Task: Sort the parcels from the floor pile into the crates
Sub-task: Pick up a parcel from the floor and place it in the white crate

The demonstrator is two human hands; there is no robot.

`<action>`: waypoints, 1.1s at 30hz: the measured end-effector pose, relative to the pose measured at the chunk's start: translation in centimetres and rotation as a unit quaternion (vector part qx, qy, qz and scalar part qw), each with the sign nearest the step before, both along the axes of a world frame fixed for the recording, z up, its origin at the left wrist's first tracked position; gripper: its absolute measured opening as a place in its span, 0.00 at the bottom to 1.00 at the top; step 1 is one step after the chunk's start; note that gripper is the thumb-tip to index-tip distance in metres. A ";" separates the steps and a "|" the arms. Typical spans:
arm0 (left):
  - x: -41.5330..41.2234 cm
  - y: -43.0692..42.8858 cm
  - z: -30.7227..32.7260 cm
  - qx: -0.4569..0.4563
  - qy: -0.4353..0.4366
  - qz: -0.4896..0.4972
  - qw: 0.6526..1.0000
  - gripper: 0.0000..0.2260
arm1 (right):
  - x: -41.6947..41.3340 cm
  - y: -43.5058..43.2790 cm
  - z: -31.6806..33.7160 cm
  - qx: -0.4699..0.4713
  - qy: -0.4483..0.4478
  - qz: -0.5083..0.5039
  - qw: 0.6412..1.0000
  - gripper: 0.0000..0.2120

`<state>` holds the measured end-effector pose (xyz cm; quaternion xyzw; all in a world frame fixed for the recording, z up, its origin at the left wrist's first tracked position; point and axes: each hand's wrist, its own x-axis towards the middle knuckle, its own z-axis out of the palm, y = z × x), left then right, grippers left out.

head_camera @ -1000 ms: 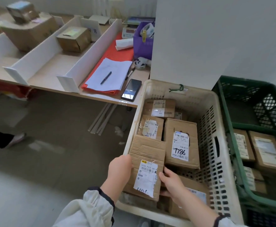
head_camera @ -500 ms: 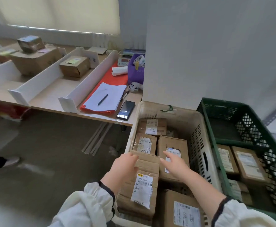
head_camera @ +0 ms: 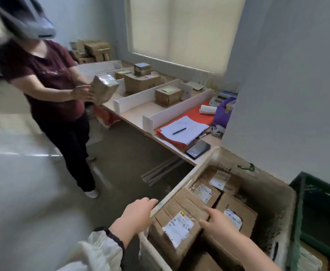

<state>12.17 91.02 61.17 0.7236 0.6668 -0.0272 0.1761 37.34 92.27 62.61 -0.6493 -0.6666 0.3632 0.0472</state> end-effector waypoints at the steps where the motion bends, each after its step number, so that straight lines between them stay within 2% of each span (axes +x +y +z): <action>1: -1.3 -2.3 -0.2 -0.001 -0.010 0.050 0.999 0.26 | -0.5 -0.1 0.3 0.005 -0.011 0.029 1.000 0.28; 4: -5.2 -10.6 -0.7 0.010 -0.014 0.196 0.980 0.33 | -3.3 -1.1 0.7 0.034 -0.036 0.132 0.990 0.28; 8: -9.7 -22.4 0.2 0.038 -0.010 0.344 0.938 0.31 | -11.4 -5.0 1.3 0.079 -0.026 0.273 0.958 0.26; 11: -12.6 -32.8 1.1 0.035 0.006 0.464 0.885 0.30 | -19.0 -10.5 1.6 0.092 -0.005 0.377 0.922 0.27; 15: -14.6 -47.6 0.9 0.029 0.006 0.582 0.812 0.31 | -28.5 -20.3 1.5 0.087 0.007 0.525 0.847 0.28; 21: -14.7 -69.5 0.4 -0.002 0.016 0.715 0.699 0.31 | -40.1 -38.3 2.2 0.094 0.020 0.634 0.767 0.26; 27: -12.6 -89.5 2.1 -0.024 0.043 0.819 0.571 0.30 | -48.3 -62.2 2.8 0.027 0.070 0.765 0.640 0.27; 33: -8.3 -100.4 2.5 -0.034 0.042 0.891 0.451 0.31 | -50.1 -79.7 3.4 -0.008 0.064 0.863 0.500 0.27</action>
